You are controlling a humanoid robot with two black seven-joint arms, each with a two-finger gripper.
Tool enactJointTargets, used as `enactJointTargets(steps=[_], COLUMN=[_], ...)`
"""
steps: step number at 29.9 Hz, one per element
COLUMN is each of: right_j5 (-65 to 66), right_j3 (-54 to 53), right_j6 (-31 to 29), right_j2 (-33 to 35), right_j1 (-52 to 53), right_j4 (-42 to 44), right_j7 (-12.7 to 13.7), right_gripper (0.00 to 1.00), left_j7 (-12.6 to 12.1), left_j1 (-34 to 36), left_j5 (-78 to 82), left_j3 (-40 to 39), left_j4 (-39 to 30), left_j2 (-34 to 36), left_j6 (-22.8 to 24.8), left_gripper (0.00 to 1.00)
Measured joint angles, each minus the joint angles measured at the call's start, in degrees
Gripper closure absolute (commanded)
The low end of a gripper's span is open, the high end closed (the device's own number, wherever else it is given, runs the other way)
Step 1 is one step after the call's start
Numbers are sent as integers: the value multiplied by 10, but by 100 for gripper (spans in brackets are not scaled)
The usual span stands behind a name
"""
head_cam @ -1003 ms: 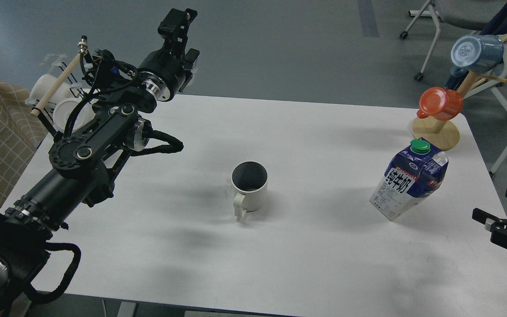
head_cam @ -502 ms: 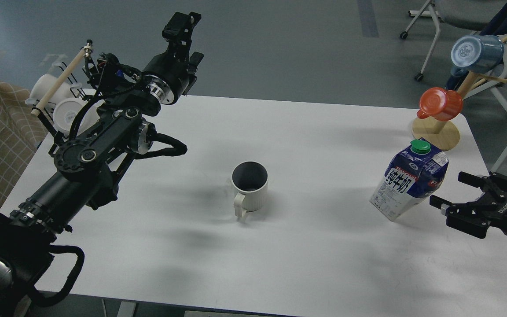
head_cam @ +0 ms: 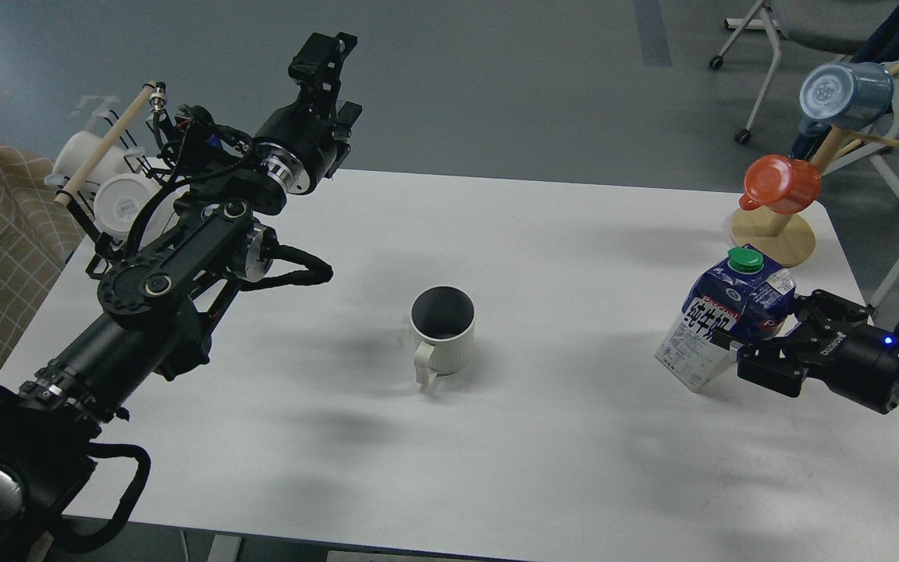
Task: Place cup and milk with both arms
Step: 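Reach the right gripper to the milk carton and grasp it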
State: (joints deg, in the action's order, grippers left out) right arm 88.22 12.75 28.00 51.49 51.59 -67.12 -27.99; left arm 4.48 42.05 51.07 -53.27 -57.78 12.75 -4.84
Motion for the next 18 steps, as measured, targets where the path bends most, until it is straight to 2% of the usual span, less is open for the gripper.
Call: enactJointTargets(steps=[4, 5, 7, 9, 10, 12, 13, 15, 18], right_j5=[-1, -1, -1, -1, -1, -1, -1, -1, -1], right_j3=[0, 0, 0, 0, 0, 0, 0, 0, 0], right_j6=[0, 0, 0, 0, 0, 0, 0, 0, 0], right_j2=[-14, -16, -21, -23, -24, -24, -24, -23, -21], right_j1=[0, 0, 0, 0, 0, 0, -1, -2, -4], right_j4=[11, 12, 14, 15, 16, 16, 16, 16, 15], right_j7=[0, 0, 0, 0, 0, 0, 0, 0, 0], right_gripper=[11, 18, 39, 46, 46, 65, 71, 93, 96], left_j7=[0, 0, 0, 0, 0, 0, 0, 0, 0], left_j1=[-1, -1, -1, -1, -1, -1, -1, -1, -2], left_j5=[0, 0, 0, 0, 0, 0, 0, 0, 0], left_j3=[0, 0, -1, -1, -1, -1, -1, -1, -1], left_j4=[0, 0, 0, 0, 0, -1, -1, -1, -1], left_j2=[0, 0, 0, 0, 0, 0, 0, 0, 0], left_j6=[0, 0, 0, 0, 0, 0, 0, 0, 0], left_gripper=[2, 2, 2, 2, 2, 2, 2, 2, 2])
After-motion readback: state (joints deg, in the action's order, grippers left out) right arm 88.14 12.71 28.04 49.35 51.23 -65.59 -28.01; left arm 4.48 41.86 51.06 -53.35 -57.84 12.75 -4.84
